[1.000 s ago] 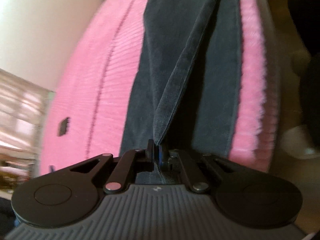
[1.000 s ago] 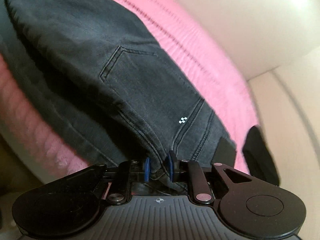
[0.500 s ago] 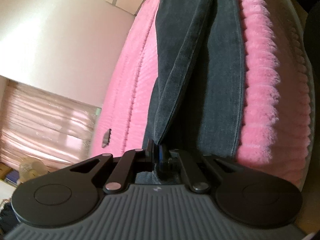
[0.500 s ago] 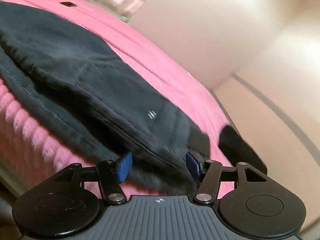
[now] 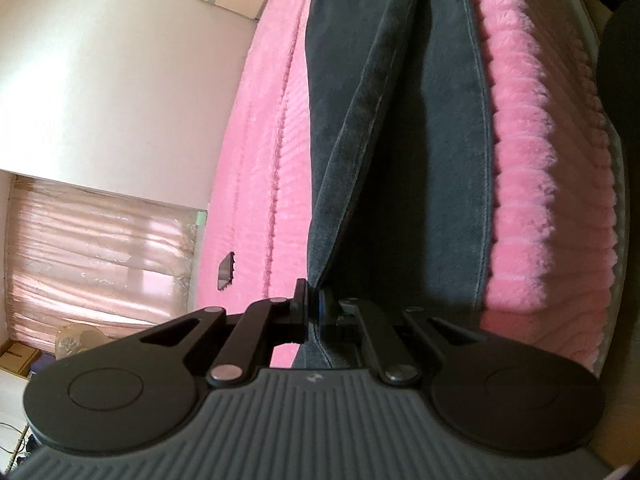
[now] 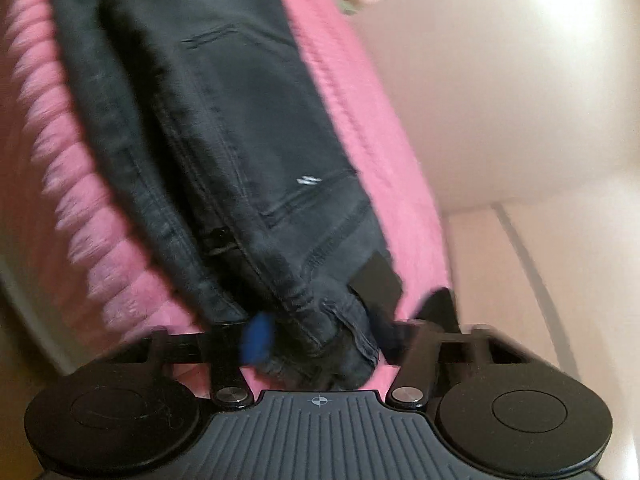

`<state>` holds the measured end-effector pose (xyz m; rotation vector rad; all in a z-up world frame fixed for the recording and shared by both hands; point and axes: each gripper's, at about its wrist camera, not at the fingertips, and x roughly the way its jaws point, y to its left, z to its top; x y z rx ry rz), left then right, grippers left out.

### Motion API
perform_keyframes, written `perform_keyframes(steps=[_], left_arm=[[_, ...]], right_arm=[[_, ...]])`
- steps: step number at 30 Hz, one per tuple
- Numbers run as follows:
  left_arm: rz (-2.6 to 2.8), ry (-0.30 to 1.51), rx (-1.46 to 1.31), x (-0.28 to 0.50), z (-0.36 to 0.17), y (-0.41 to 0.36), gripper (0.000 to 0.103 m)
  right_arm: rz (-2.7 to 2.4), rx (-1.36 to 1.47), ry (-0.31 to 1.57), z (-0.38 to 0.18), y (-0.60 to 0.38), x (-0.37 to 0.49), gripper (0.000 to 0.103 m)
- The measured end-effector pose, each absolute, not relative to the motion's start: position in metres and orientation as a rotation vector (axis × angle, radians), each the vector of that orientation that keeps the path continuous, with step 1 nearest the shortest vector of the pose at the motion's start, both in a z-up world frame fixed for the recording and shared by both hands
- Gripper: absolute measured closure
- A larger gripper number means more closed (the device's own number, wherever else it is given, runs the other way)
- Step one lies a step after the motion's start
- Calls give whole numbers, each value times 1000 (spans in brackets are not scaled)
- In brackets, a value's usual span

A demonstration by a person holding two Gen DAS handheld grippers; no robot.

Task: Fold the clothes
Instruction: 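Lift the legs with both grippers and fold them over toward the waistband, then lay the legs onto the waistband, open both grippers and withdraw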

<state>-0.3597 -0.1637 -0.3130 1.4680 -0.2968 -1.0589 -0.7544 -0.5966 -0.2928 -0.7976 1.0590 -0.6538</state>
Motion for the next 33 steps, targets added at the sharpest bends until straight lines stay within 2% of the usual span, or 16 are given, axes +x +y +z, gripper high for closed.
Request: perform_keyframes(steps=[3, 6, 9, 11, 12, 13, 14, 15, 16, 18, 21, 31, 33], left_arm=[[-1018, -342, 1414, -370, -299, -157, 100], [-1006, -370, 1357, -389, -287, -147, 100], [-1073, -313, 1476, -402, -317, -140, 100], [-1101, -268, 1564, -406, -340, -138, 99], [-1095, -272, 1574, -407, -347, -137, 99], [-1086, -260, 1568, -406, -350, -137, 99], [-1071, -237, 1549, -405, -350, -139, 97], [-1054, -212, 1528, -404, -350, -140, 96], [-1041, -194, 1508, -404, -348, -140, 96], [-1015, -156, 1475, -405, -347, -137, 91], [-969, -117, 1448, -411, -348, -124, 91], [-824, -2, 1424, -387, -327, -44, 89], [-799, 6, 1395, -385, -316, -35, 84]], right_arm=[[-688, -881, 987, -272, -599, -774, 95], [-722, -813, 997, -278, -607, -787, 95], [-689, -810, 1059, -308, -599, -787, 94], [-738, -800, 1042, -305, -593, -788, 91], [-757, -777, 1037, -299, -592, -788, 83], [-778, -748, 1039, -294, -590, -789, 70], [-800, -715, 1044, -289, -588, -789, 61], [-814, -681, 1042, -282, -584, -790, 38], [-821, -649, 1028, -275, -580, -792, 32], [-831, -586, 993, -260, -570, -797, 32], [-849, -499, 931, -242, -555, -800, 32], [-726, -272, 685, -225, -480, -719, 27], [-641, -277, 663, -222, -467, -695, 26]])
